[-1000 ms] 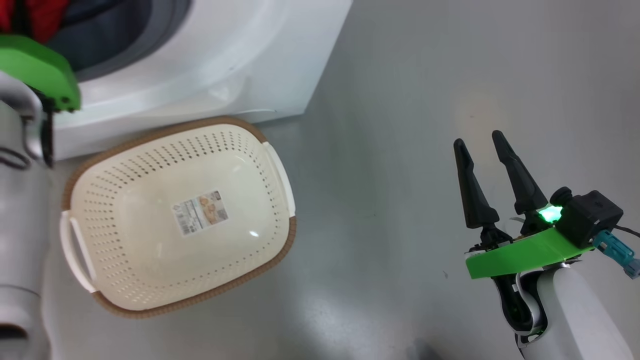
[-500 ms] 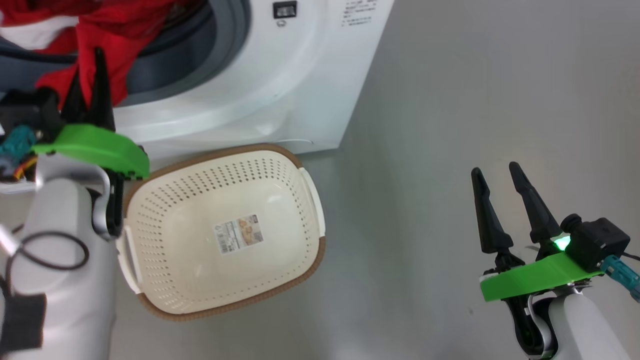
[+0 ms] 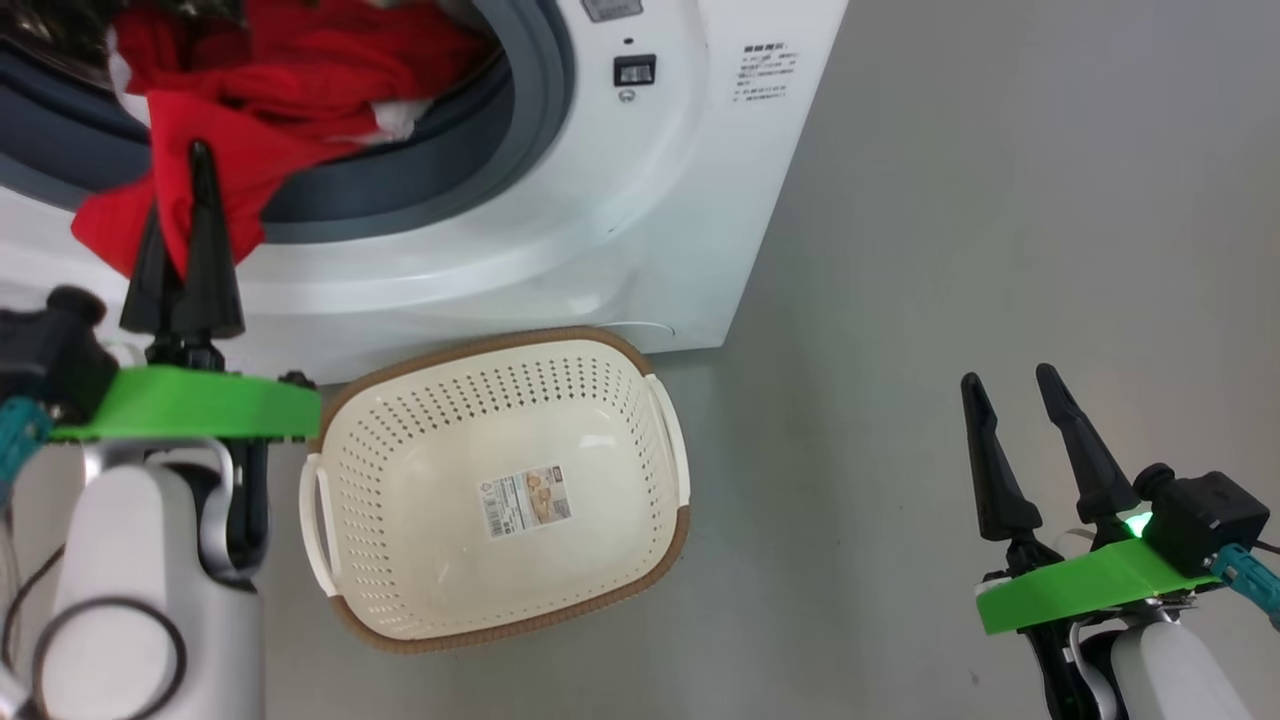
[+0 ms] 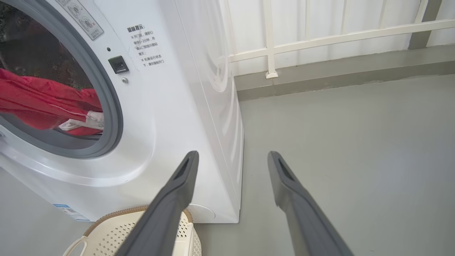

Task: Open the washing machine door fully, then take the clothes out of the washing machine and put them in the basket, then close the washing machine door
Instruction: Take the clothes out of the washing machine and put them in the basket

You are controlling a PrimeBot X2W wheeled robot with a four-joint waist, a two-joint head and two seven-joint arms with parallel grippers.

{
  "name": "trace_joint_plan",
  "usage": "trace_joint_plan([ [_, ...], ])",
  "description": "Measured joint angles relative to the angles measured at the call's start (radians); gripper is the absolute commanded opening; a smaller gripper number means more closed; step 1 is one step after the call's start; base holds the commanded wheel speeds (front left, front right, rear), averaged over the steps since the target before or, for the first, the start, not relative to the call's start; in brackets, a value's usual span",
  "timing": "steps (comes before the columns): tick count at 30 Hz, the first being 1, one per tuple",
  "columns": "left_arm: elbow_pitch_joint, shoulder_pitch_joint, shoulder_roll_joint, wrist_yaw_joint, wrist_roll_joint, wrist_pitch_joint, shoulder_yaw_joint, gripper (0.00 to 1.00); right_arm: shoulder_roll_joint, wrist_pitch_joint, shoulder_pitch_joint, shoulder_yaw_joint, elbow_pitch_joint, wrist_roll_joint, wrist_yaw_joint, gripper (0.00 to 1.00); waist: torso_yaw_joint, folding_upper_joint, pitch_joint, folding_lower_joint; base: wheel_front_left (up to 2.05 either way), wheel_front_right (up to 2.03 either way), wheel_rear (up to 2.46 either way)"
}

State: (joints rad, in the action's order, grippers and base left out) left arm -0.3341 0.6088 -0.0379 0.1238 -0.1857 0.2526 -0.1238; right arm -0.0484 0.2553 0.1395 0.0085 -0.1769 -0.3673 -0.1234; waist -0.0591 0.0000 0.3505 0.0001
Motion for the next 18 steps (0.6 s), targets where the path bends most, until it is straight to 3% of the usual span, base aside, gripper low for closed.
trace_joint_plan([
  [10,0.254,-0.136,0.012,0.000,-0.029,0.001,0.052,0.00,0.000,0.000,-0.034,-0.006,0.001,0.001,0.000,1.00,0.012,0.0000,-0.033,-0.0001,0.00,0.00,0.00],
  [18,0.428,-0.144,0.012,0.000,-0.039,0.002,0.058,0.00,0.000,0.000,-0.035,-0.012,0.003,0.001,0.000,1.00,0.017,0.0000,-0.024,-0.0001,0.00,0.00,0.00],
])
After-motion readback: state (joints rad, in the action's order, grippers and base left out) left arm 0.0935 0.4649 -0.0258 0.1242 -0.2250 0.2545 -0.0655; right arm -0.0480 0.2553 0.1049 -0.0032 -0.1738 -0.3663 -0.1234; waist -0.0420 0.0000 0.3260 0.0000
